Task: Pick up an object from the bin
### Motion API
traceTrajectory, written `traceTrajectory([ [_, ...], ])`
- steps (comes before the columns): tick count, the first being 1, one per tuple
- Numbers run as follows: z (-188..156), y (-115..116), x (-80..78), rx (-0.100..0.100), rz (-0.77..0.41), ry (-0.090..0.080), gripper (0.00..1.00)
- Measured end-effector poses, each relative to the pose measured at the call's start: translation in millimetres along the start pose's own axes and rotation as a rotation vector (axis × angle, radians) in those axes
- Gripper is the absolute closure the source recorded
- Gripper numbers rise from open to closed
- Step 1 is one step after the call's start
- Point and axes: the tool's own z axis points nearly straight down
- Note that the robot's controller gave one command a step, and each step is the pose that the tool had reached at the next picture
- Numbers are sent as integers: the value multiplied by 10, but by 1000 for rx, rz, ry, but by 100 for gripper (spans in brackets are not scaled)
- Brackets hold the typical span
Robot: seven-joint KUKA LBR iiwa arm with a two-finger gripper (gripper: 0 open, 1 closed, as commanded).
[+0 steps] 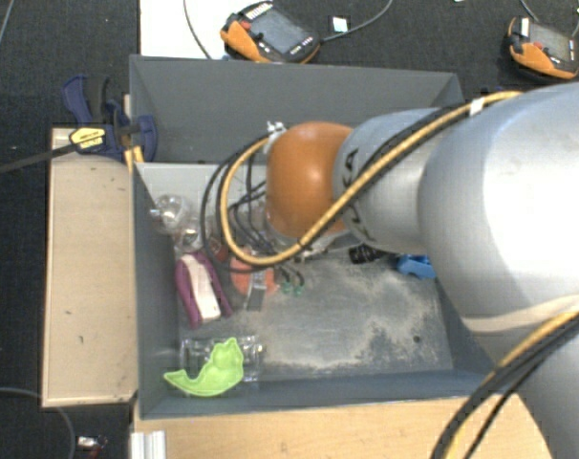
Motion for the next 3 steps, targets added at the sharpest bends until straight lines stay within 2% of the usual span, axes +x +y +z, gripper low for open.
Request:
traceTrajectory([
  [1,0,0,0,0,1,0,100],
  [3,-257,4,-13,-3,2,-6,100],
])
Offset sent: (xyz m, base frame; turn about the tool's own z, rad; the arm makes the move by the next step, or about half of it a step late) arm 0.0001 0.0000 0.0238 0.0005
